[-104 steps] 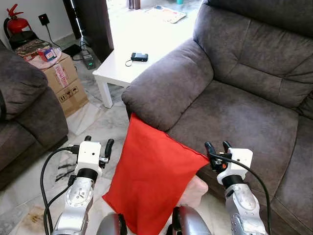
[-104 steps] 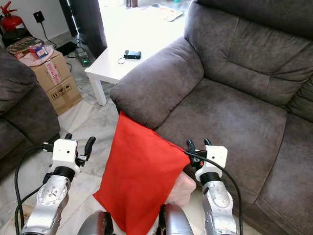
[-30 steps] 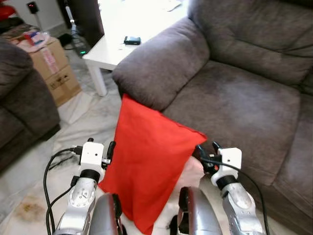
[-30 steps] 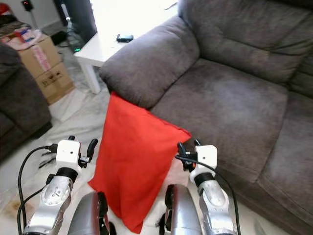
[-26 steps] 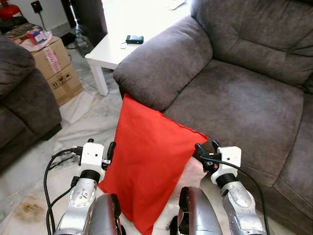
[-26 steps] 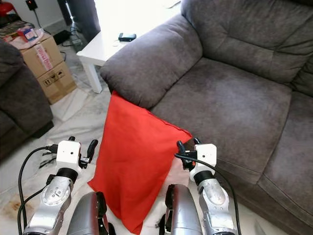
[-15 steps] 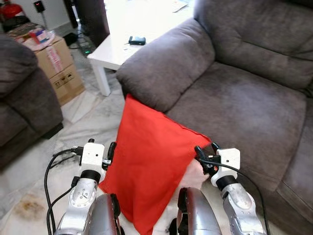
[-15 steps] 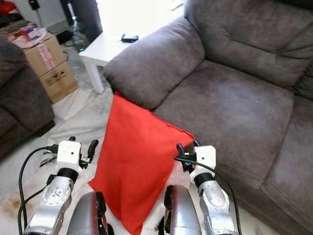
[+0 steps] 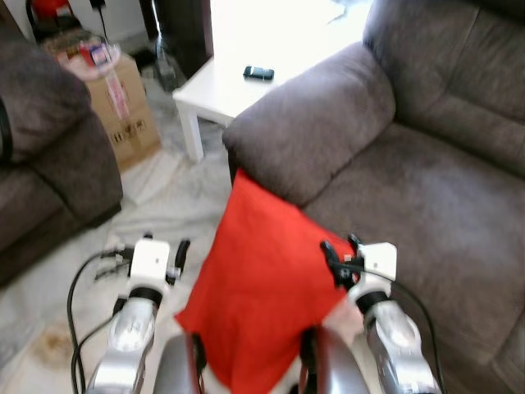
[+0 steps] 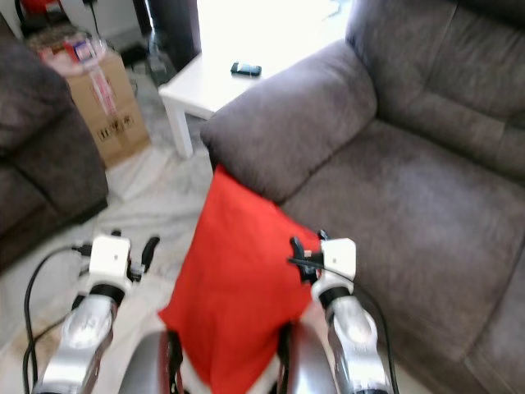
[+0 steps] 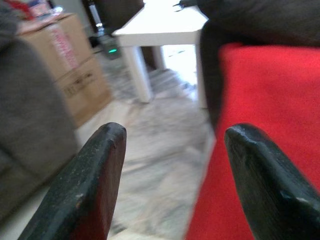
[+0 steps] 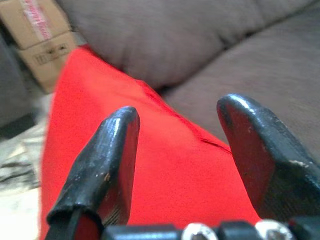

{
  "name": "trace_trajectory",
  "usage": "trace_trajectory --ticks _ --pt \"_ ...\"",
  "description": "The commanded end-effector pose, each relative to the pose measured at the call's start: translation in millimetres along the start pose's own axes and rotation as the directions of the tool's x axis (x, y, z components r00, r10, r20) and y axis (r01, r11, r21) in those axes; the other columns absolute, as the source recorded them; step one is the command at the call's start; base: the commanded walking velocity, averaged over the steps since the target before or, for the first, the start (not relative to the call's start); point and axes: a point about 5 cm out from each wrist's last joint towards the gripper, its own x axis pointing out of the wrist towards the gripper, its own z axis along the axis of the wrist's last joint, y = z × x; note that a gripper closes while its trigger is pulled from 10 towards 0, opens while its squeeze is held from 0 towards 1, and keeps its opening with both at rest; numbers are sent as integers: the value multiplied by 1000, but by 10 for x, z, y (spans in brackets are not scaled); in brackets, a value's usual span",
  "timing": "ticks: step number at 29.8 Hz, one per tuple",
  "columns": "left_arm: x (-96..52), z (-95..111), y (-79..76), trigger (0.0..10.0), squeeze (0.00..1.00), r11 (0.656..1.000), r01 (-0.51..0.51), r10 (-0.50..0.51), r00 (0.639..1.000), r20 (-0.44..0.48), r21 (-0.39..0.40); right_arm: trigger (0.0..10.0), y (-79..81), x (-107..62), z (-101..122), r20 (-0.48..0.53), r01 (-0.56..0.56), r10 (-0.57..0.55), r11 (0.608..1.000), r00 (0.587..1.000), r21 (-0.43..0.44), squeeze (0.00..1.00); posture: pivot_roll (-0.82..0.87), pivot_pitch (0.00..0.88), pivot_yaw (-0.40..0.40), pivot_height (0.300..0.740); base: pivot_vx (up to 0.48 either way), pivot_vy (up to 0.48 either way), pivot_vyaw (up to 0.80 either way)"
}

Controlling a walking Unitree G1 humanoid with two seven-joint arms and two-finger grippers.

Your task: Move the pillow to the sofa from floor

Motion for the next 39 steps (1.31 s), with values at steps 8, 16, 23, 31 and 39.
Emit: trace_trajectory --ticks 8,16,23,31,39 --pt "-55 -44 -16 10000 0 1000 23 -22 1000 -18 3 10000 -166 -25 -113 -76 133 -129 990 989 47 0 -57 181 -34 567 0 0 0" --pt "-68 -66 -13 10000 0 1000 29 -29 999 -34 4 10000 -306 108 -123 -134 267 -237 917 962 297 1000 -50 185 -35 567 0 0 0" --pt "-75 -66 -18 10000 0 999 34 -34 999 -36 2 10000 -313 191 -82 -123 260 -229 872 966 414 1000 -45 186 -35 567 0 0 0" --pt "-83 -71 -21 10000 0 999 41 -41 998 -41 -1 10000 -326 198 -133 -137 248 -207 840 969 482 1000 -44 188 -32 567 0 0 0" --pt "-84 -74 -32 10000 0 999 48 -48 998 -43 -1 10000 -332 173 -207 -163 253 -198 841 967 478 1000 -43 190 -29 567 0 0 0"
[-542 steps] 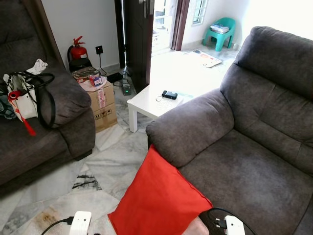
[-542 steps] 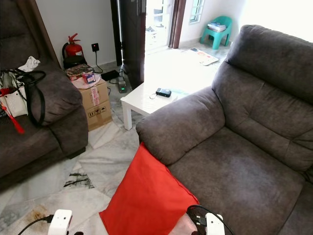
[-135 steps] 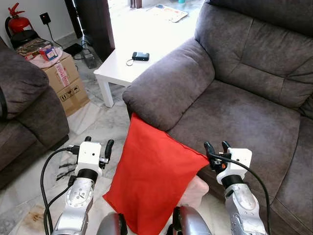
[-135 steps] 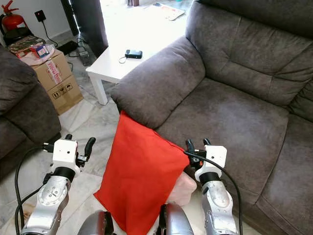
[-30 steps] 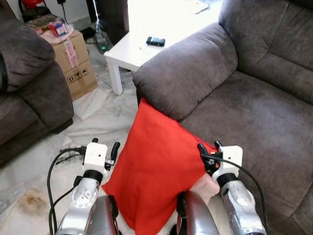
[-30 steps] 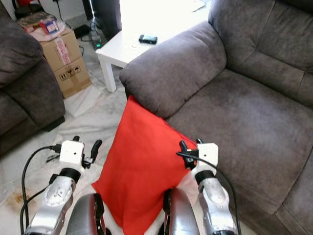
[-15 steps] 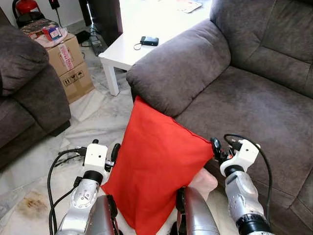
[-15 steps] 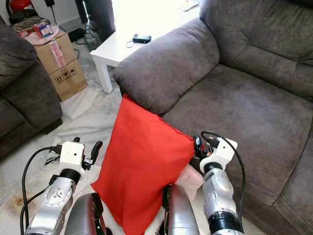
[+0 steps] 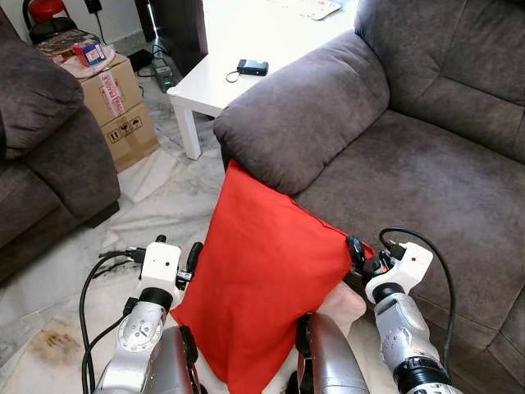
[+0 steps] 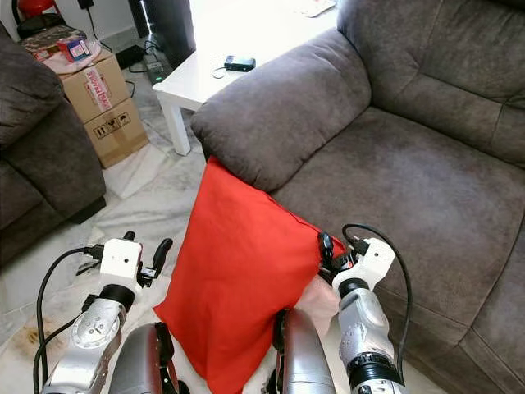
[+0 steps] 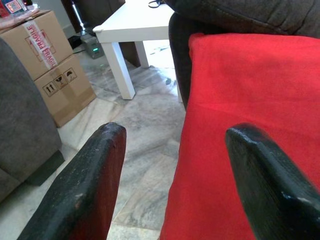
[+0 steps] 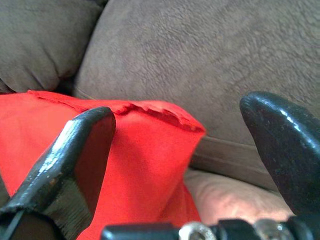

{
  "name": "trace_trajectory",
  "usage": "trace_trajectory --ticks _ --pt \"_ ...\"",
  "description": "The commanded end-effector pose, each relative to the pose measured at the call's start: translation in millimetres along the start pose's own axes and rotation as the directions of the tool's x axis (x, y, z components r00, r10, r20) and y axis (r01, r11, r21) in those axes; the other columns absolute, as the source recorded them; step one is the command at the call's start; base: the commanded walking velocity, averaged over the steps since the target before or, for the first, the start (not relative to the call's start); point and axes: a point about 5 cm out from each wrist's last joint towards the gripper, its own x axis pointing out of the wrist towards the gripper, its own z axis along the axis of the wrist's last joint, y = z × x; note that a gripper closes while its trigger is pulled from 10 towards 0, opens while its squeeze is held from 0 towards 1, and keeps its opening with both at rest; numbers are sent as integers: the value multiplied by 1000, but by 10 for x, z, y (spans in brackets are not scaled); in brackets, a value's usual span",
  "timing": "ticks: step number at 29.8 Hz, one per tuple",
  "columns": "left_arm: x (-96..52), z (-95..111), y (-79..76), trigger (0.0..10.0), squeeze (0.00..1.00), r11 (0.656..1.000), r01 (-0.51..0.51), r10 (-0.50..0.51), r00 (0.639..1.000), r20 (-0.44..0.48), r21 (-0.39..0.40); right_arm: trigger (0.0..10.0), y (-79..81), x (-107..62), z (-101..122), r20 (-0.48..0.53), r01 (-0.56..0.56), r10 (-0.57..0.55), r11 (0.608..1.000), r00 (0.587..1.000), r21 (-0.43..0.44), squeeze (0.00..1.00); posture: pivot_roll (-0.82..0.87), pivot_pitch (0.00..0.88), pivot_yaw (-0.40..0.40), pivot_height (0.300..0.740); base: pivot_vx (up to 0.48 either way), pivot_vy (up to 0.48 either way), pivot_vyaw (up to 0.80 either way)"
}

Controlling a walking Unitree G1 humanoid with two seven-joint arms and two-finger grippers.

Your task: Move the pillow to the sofa from floor

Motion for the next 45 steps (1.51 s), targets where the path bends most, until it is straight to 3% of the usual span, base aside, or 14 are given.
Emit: trace_trajectory --ticks 1,2,12,32,42,43,45 --pt "-28 -37 -10 10000 0 1000 8 -8 1000 -24 -2 10000 -7 8 -8 -10 -1 1 1000 1000 -5 922 -42 191 -28 567 0 0 0" --pt "-26 -34 -13 10000 0 1000 10 -10 1000 -24 -2 10000 1 13 -19 -17 -3 3 1000 1000 1 0 -42 192 -27 567 0 0 0" --pt "-39 -37 -35 10000 0 1000 22 -22 999 -28 -9 10000 118 55 -97 -49 -70 77 988 996 135 0 -33 198 -30 567 0 0 0" --pt "-92 -47 -81 10000 0 999 34 -35 999 -40 -14 10000 250 25 -318 -118 -137 158 976 980 168 0 -13 231 -40 567 0 0 0" --pt "-92 -31 -69 10000 0 1000 19 -20 999 -35 -15 10000 375 64 -284 -80 -206 224 960 971 189 0 2 234 -53 567 0 0 0" --pt "-90 -29 -70 10000 0 1000 18 -19 999 -35 -16 0 388 71 -279 -79 -206 224 961 971 183 0 3 233 -57 567 0 0 0" --pt "-91 -28 -70 10000 0 1000 16 -16 999 -35 -17 0 403 78 -273 -73 -210 227 959 971 190 0 3 233 -57 567 0 0 0"
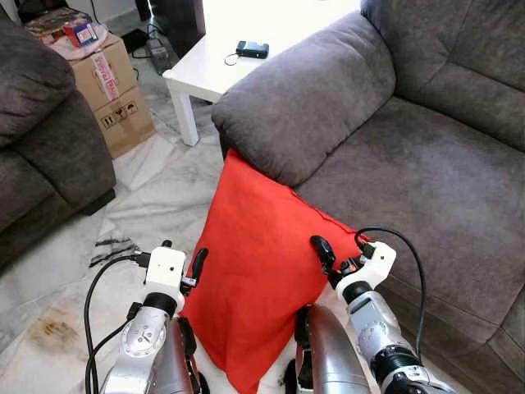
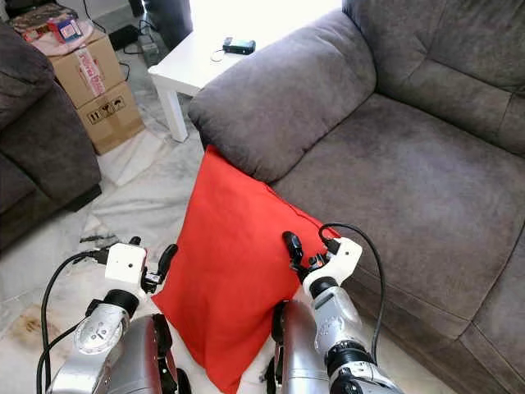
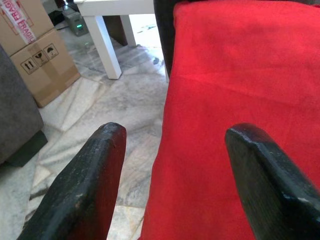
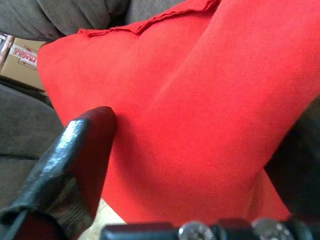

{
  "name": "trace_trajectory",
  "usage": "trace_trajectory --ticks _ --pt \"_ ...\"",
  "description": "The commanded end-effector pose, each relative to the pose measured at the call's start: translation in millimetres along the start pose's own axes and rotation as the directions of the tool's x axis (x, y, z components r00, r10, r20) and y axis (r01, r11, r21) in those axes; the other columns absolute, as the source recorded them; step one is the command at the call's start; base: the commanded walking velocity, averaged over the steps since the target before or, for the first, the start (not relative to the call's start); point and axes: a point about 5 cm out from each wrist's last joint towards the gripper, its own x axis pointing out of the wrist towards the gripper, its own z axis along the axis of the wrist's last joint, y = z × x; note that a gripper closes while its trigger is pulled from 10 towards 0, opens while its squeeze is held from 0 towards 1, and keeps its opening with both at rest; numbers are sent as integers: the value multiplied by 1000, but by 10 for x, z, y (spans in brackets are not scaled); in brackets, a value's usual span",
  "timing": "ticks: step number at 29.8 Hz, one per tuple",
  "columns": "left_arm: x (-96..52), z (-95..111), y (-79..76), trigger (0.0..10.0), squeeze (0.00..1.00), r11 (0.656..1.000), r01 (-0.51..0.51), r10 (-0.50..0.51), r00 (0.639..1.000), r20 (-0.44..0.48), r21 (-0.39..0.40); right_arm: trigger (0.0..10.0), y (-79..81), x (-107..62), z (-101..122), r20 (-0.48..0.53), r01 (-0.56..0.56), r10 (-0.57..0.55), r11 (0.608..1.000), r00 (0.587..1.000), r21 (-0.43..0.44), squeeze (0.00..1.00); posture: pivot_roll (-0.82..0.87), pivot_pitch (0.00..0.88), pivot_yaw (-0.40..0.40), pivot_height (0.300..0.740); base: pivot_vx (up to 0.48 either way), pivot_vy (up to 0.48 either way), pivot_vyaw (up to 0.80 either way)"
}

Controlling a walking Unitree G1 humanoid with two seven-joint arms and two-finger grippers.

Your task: Move the pillow to the sofa from floor

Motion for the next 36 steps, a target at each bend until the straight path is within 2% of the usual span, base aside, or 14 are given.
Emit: trace_trajectory --ticks 1,36 --pt "-29 -14 6 10000 0 1000 -12 12 1000 -12 -1 0 2 -5 -24 1 -1 1 1000 1000 12 0 5 232 -59 567 0 0 0" --pt "8 -14 12 10000 0 1000 -19 19 1000 -14 -2 0 23 -6 -68 -29 -30 29 999 999 -24 0 -1 223 -60 567 0 0 0"
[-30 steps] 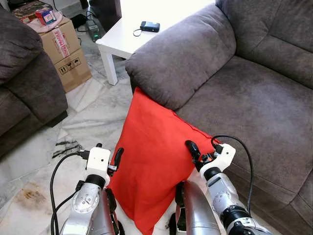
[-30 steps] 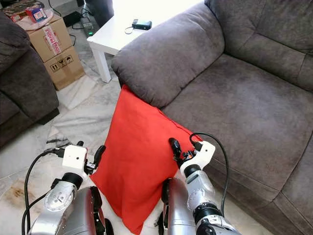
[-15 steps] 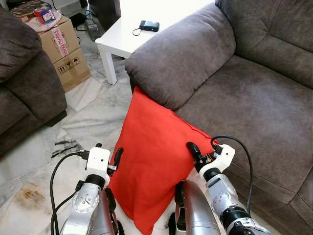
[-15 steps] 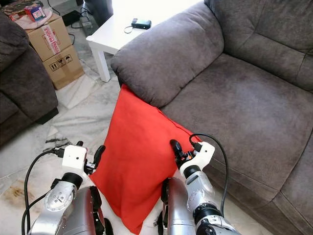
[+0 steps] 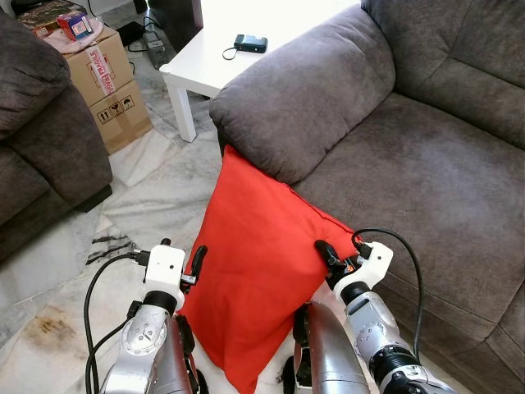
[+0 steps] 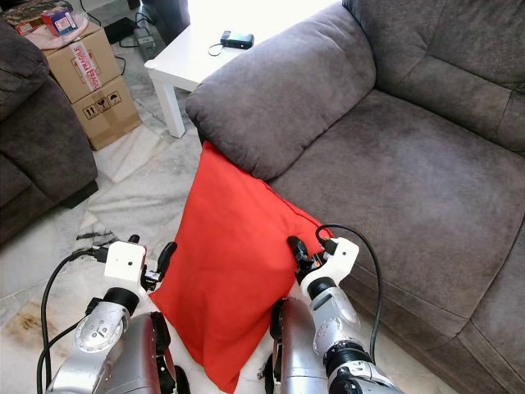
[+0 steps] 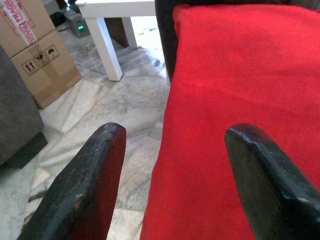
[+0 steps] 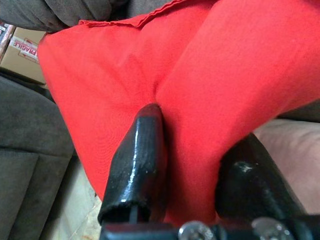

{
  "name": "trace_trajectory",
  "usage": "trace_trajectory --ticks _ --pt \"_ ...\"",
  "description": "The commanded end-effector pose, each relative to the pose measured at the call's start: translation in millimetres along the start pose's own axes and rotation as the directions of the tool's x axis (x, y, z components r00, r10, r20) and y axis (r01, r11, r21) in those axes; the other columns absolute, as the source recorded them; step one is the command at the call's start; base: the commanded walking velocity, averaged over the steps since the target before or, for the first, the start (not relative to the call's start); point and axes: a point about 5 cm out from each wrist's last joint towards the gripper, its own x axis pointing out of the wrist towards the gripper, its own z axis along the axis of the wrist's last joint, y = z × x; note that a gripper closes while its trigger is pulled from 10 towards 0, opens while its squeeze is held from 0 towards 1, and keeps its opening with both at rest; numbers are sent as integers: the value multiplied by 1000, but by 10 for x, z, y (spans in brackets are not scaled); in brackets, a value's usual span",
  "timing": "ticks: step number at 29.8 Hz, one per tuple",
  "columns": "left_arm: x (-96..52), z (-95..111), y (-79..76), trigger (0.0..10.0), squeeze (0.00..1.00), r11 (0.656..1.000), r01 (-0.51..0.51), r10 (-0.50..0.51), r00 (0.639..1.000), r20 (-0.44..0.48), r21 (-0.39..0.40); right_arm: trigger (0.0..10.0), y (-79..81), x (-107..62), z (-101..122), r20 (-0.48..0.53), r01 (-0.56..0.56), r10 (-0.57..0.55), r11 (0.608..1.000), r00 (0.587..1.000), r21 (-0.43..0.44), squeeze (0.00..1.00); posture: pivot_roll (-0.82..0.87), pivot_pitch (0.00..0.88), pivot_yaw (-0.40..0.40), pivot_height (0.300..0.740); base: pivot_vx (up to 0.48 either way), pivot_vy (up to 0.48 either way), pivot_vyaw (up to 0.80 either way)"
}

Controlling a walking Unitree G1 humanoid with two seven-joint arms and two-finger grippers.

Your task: Move the pillow to the sofa from floor

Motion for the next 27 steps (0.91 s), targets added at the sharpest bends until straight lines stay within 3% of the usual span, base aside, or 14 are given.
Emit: trace_trajectory --ticks 1,24,25,26,27 --pt "-34 -63 7 10000 0 1000 -8 8 999 -31 -3 0 16 1 -37 -15 -8 8 1000 1000 -7 0 -1 222 -60 567 0 0 0" --pt "19 -49 21 10000 0 1000 -12 12 1000 -22 -1 0 82 34 11 -7 -58 58 997 998 -58 0 -5 198 -62 567 0 0 0" --pt "19 -47 25 10000 0 1000 -12 12 1000 -21 0 4706 87 33 15 -6 -65 65 996 998 -64 0 -4 198 -62 567 0 0 0" --pt "18 -45 31 10000 0 1000 -13 13 1000 -21 2 8353 91 32 20 -4 -72 72 995 997 -67 0 -6 198 -63 567 0 0 0" --pt "16 -43 42 10000 0 1000 -14 14 1000 -20 4 10000 91 28 28 -3 -82 82 994 997 -71 0 -6 198 -63 567 0 0 0"
